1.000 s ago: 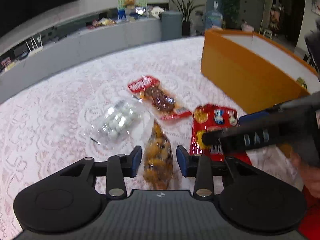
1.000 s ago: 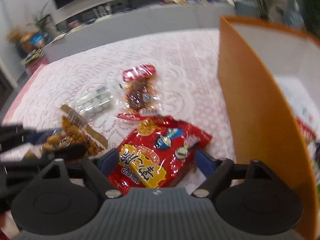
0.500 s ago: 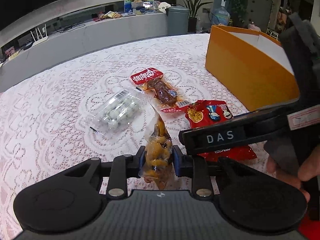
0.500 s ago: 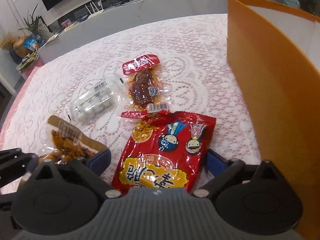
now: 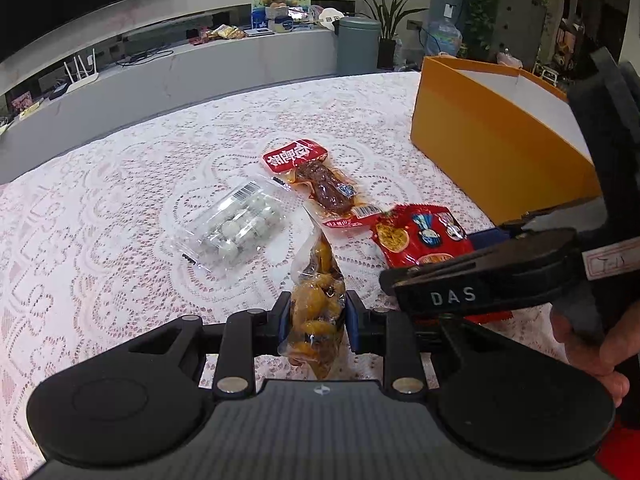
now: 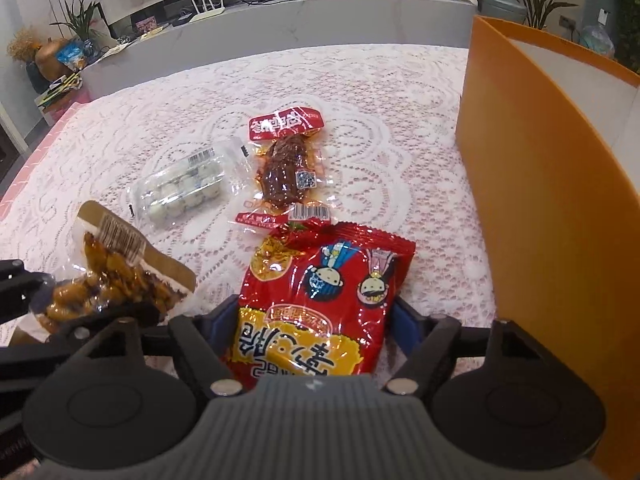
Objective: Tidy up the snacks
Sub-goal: 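Carry the peanut bag and red chip bag over the box with both tools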
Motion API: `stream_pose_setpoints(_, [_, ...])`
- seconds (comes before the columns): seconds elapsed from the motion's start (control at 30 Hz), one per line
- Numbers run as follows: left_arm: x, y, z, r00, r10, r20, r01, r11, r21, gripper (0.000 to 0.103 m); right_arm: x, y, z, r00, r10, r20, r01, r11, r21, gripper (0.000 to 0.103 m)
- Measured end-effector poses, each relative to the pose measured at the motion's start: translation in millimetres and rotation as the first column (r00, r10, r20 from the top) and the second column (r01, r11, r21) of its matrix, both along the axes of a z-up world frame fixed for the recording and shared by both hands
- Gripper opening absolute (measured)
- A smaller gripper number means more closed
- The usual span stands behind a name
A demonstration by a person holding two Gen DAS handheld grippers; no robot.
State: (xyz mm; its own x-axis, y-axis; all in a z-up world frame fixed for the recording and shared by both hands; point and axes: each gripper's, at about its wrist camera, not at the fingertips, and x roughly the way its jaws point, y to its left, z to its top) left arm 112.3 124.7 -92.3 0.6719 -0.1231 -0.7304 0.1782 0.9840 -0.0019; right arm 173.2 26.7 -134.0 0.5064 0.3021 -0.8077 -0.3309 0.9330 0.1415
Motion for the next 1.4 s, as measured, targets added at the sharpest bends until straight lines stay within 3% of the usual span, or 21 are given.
stream_pose_setpoints(0.37, [1, 11, 5, 0.998, 0.070, 0.003, -0.070, 0.997, -0.045, 0.029, -12, -8, 13, 0.998, 0.056, 0.026, -0.056, 0.998, -0.012, 0.072])
stream_pose_setpoints(0.73, [-3, 2, 21, 0.996, 0.086, -0.008, -0.086, 0.995, -0.045, 0.029, -27, -9, 40, 0.973, 0.216, 0.077, -0.211, 0.975, -0.066, 0.072])
stream_pose_setpoints(1.1, [-8, -27, 56, 0.996, 0.090, -0.015, -0.090, 0.995, -0.035, 0.029, -37, -29, 77, 0.930, 0.360, 0.069, -0.353, 0.931, -0.097, 0.072])
stream_pose_setpoints(1.4, [-5, -59, 91, 1.000, 0.025, 0.015, -0.024, 0.995, -0.096, 0.029, -34, -68, 119, 0.916, 0.391, 0.090, -0.382, 0.918, -0.101, 0.072])
